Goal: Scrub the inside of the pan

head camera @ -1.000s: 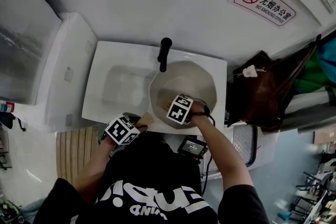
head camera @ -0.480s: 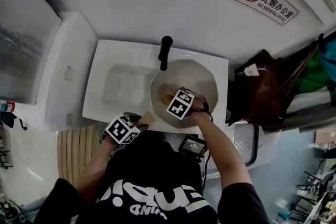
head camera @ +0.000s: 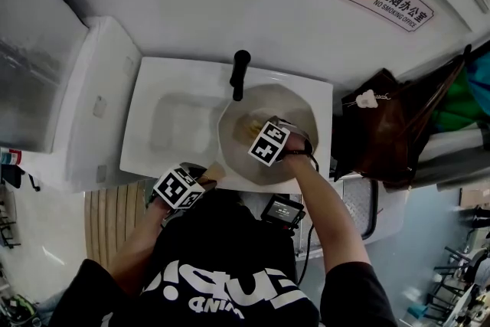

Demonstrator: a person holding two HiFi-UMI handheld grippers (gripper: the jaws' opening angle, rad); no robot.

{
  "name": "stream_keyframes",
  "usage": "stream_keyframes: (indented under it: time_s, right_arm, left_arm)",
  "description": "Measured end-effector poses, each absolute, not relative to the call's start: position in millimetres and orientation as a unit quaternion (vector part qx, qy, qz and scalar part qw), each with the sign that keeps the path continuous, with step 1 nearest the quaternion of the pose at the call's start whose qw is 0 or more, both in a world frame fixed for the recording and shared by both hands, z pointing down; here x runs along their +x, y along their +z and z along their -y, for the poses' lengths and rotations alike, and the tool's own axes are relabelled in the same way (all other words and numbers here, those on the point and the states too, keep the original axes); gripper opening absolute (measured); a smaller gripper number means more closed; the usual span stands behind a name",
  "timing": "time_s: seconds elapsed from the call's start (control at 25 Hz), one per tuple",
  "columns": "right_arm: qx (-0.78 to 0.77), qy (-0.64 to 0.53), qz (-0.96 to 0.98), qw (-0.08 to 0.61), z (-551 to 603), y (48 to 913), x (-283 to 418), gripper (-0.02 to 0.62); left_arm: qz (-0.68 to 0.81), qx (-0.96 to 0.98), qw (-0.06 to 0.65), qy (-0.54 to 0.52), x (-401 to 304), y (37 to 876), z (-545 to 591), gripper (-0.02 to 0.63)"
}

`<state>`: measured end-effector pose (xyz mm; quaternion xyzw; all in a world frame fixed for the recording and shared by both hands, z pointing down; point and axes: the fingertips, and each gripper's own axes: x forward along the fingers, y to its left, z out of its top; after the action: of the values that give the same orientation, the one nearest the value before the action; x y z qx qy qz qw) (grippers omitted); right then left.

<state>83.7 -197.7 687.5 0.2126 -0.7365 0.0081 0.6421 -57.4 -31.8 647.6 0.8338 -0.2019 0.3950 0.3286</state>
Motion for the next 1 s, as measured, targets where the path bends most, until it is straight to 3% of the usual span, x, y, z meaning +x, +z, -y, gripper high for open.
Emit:
stream_keyframes:
  time_s: [0.48,1.0]
  right_arm:
    - [0.238,0.019,0.724,0.647,198.1,682.2,104.5,0.038]
    - [0.291,0.052,0.795,0.530,190.6,627.6,76.1,0.037]
  left_arm:
    - [0.204,0.834,0.329,0.393,-58.7,649.9,31.6,0.161]
    - [0.223,0.838,0.312,0.389,-60.6,649.4,33.0,0.160]
